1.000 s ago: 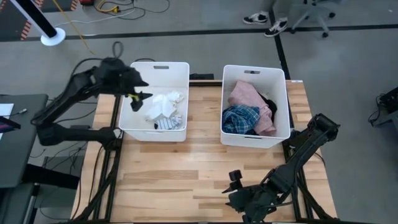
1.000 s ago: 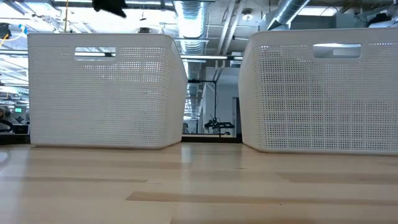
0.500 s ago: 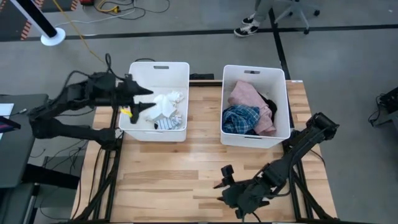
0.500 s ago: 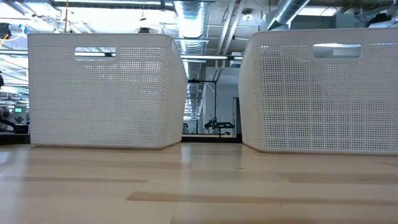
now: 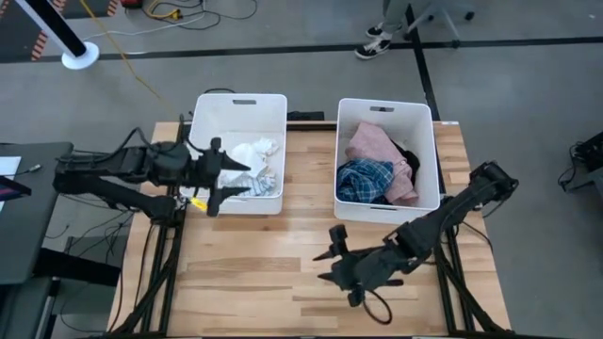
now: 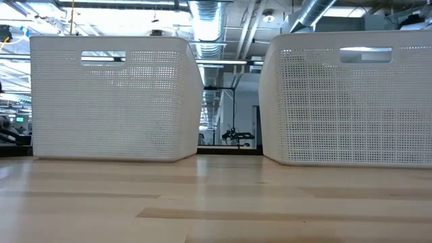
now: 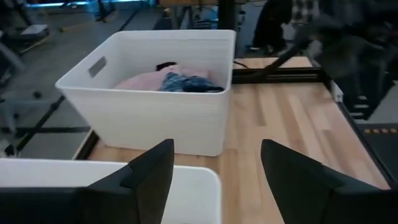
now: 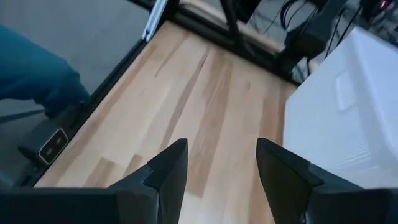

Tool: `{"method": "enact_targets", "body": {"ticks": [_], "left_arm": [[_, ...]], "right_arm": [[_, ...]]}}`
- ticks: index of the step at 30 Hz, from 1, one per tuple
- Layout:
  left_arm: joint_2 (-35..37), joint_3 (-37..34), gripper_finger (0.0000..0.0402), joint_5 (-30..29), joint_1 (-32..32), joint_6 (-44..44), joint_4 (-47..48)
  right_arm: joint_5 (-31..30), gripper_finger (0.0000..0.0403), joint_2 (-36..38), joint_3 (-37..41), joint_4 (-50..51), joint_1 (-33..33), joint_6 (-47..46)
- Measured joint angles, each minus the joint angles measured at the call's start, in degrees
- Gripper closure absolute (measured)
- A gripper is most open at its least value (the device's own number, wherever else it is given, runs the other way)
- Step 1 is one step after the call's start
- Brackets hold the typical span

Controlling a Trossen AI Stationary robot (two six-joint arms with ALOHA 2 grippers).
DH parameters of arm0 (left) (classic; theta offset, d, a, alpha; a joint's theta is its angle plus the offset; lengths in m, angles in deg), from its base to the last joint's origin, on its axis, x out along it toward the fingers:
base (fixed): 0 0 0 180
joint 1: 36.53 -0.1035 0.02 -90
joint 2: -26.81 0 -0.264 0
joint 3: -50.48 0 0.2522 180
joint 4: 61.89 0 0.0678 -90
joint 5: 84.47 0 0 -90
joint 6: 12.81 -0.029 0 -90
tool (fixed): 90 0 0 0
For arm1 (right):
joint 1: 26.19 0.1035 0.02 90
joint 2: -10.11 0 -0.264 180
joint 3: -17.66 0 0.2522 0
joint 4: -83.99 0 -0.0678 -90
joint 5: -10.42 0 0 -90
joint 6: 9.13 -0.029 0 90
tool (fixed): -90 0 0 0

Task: Sort clothes
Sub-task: Return to Home Position

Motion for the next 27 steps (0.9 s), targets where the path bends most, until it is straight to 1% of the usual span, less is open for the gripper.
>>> {"method": "enact_targets", "body": {"ticks": [3,7,18,21,23,27], "left_arm": [[0.0,0.0,0.0167,-1.6,3.8,-0.1,-0.1],[0.0,0.0,0.0167,-6.1,10.7,-0.6,0.2],[0.0,-0.5,0.0167,-27.7,33.9,-0.2,1.6],[0.8,-4.0,0.0167,-34.1,40.1,0.0,-0.2],[1.7,-7.1,0.0167,-37.0,43.8,1.2,-1.2],[3.5,-13.8,0.0167,-37.9,50.1,2.3,-7.9]], "right_arm": [[0.1,0.0198,2.2,0.0,-0.6,-0.5,2.1],[0.1,0.0198,4.9,0.0,0.1,-0.7,3.4],[0.1,0.0198,14.3,0.0,6.9,-0.4,3.7],[0.1,0.0198,16.7,0.0,8.8,-0.4,3.1],[0.1,0.0198,18.0,0.0,10.3,-0.4,2.7],[0.3,0.0198,20.2,0.0,12.7,-0.3,1.9]]}}
